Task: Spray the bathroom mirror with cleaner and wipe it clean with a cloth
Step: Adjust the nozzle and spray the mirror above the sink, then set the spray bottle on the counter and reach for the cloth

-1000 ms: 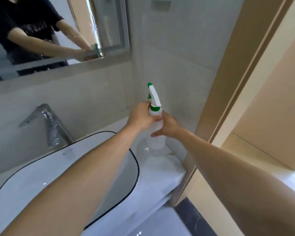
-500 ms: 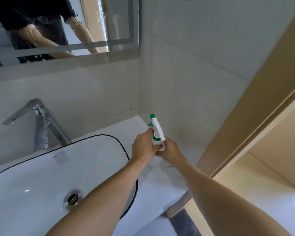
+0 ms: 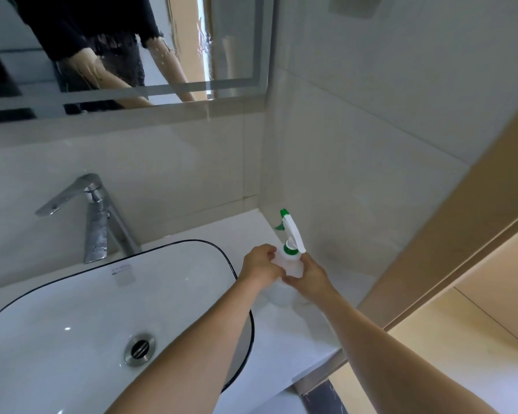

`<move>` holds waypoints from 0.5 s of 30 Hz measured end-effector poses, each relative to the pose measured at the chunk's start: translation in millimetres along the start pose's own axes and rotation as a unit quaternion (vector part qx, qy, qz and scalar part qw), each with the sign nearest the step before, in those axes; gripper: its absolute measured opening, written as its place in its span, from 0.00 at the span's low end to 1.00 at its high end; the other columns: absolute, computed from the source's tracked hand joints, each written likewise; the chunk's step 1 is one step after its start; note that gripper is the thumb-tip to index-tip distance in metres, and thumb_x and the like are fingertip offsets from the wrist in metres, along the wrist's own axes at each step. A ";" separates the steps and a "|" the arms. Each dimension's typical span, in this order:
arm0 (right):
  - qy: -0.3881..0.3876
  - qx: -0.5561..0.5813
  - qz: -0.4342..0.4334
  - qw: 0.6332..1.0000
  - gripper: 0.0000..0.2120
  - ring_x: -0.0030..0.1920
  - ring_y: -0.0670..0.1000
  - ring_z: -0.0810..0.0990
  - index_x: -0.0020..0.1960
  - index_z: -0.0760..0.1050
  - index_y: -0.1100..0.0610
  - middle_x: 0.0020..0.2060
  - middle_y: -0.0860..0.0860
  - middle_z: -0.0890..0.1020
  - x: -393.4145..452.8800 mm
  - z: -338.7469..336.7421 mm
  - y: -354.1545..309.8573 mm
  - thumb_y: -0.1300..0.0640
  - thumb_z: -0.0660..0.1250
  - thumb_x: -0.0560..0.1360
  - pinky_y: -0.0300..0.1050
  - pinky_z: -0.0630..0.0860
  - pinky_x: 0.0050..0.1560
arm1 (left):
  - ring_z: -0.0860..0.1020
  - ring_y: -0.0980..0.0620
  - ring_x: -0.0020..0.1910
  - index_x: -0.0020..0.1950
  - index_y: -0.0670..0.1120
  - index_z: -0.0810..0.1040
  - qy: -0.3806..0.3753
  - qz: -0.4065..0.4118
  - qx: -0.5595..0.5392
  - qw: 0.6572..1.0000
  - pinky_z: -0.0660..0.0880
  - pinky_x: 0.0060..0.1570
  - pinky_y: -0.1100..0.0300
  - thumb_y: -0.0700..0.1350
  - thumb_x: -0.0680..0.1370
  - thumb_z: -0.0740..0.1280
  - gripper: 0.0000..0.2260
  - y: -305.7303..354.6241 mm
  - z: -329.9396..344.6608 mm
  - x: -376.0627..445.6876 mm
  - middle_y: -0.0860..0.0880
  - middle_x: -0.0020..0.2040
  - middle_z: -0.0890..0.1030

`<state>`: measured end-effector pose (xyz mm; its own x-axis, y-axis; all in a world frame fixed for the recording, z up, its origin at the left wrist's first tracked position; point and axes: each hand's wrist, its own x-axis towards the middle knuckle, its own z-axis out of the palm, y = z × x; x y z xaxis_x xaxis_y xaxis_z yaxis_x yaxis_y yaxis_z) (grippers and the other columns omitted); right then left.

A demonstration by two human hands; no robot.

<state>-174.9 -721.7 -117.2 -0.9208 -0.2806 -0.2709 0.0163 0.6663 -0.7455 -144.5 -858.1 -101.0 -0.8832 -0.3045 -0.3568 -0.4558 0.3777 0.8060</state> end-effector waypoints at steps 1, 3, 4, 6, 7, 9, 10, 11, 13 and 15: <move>0.003 -0.016 0.033 0.999 0.28 0.59 0.54 0.77 0.70 0.69 0.58 0.58 0.52 0.78 -1.1 -1.1 -3.8 0.58 0.75 0.73 0.37 0.67 0.48 | 0.77 0.47 0.64 0.72 0.44 0.73 -0.009 -0.016 -0.026 1.000 0.75 0.62 0.56 0.37 0.72 0.72 0.28 -2.8 -4.9 -0.5 0.46 0.67 0.78; 0.014 -0.054 0.101 0.993 0.24 0.60 0.57 0.78 0.65 0.71 0.61 0.58 0.56 0.78 -6.0 -6.1 -11.8 0.56 0.73 0.73 0.41 0.71 0.48 | 0.77 0.47 0.65 0.73 0.44 0.71 -0.015 -0.024 -0.064 0.998 0.74 0.63 0.57 0.35 0.75 0.67 0.26 -7.2 -17.3 -5.5 0.45 0.68 0.77; 0.017 -0.080 0.128 0.988 0.20 0.57 0.57 0.79 0.62 0.73 0.61 0.55 0.56 0.78 -11.3 -10.4 -16.9 0.55 0.72 0.74 0.41 0.73 0.48 | 0.77 0.46 0.65 0.73 0.44 0.72 -0.014 -0.018 -0.081 0.996 0.73 0.62 0.58 0.35 0.76 0.65 0.24 -9.6 -24.0 -9.1 0.45 0.68 0.77; 0.008 -0.135 0.151 0.979 0.14 0.48 0.56 0.79 0.57 0.76 0.61 0.48 0.55 0.78 -23.1 -16.8 -24.1 0.55 0.69 0.75 0.41 0.75 0.45 | 0.76 0.45 0.65 0.72 0.42 0.73 -0.004 -0.006 -0.112 0.994 0.73 0.61 0.58 0.34 0.78 0.63 0.21 -15.2 -39.3 -16.1 0.43 0.69 0.77; -0.005 -0.156 0.149 0.976 0.12 0.43 0.55 0.79 0.54 0.78 0.61 0.44 0.55 0.80 -28.6 -17.6 -26.6 0.56 0.68 0.74 0.42 0.78 0.43 | 0.76 0.44 0.65 0.71 0.42 0.74 0.009 0.001 -0.123 0.992 0.72 0.59 0.59 0.34 0.79 0.62 0.20 -18.2 -48.5 -19.0 0.43 0.68 0.77; -0.054 -0.187 0.131 0.972 0.09 0.34 0.54 0.81 0.46 0.81 0.63 0.36 0.54 0.83 -42.3 -13.5 -38.5 0.58 0.66 0.73 0.46 0.84 0.43 | 0.77 0.45 0.65 0.68 0.42 0.77 0.032 0.021 -0.136 0.990 0.72 0.55 0.59 0.34 0.79 0.61 0.18 -21.8 -70.4 -26.1 0.43 0.66 0.79; -0.087 -0.205 0.114 0.968 0.09 0.33 0.54 0.83 0.44 0.82 0.64 0.35 0.54 0.84 -48.3 -9.1 -48.2 0.59 0.65 0.74 0.46 0.84 0.43 | 0.77 0.45 0.65 0.68 0.42 0.77 0.044 0.032 -0.139 0.989 0.72 0.56 0.58 0.34 0.79 0.61 0.18 -21.5 -82.7 -29.7 0.44 0.66 0.79; -0.121 -0.223 0.091 0.963 0.10 0.36 0.54 0.86 0.43 0.83 0.64 0.36 0.54 0.86 -53.6 -4.1 -61.0 0.60 0.65 0.74 0.46 0.85 0.43 | 0.77 0.46 0.65 0.67 0.43 0.78 0.055 0.043 -0.142 0.987 0.72 0.59 0.57 0.35 0.79 0.61 0.17 -20.4 -95.5 -34.1 0.44 0.65 0.80; -0.159 -0.237 0.039 0.958 0.10 0.43 0.54 0.88 0.45 0.84 0.64 0.40 0.55 0.87 -63.7 9.4 -95.2 0.61 0.64 0.75 0.47 0.85 0.47 | 0.77 0.49 0.63 0.66 0.44 0.79 0.075 0.064 -0.151 0.984 0.71 0.64 0.56 0.35 0.79 0.61 0.17 -18.9 -121.4 -46.0 0.46 0.64 0.80; -0.147 -0.222 -0.030 0.964 0.11 0.47 0.57 0.87 0.46 0.84 0.65 0.43 0.57 0.87 -69.2 24.3 -134.5 0.62 0.63 0.73 0.51 0.84 0.50 | 0.77 0.50 0.62 0.66 0.44 0.79 0.099 0.081 -0.155 0.980 0.71 0.65 0.56 0.35 0.80 0.62 0.16 -20.7 -147.5 -58.4 0.46 0.63 0.81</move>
<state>-103.9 -808.7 -12.9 -0.7643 -0.4672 -0.4445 -0.2610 0.8544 -0.4493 -67.1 -977.1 -27.2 -0.8887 -0.4373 -0.1378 -0.2281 0.1609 0.9603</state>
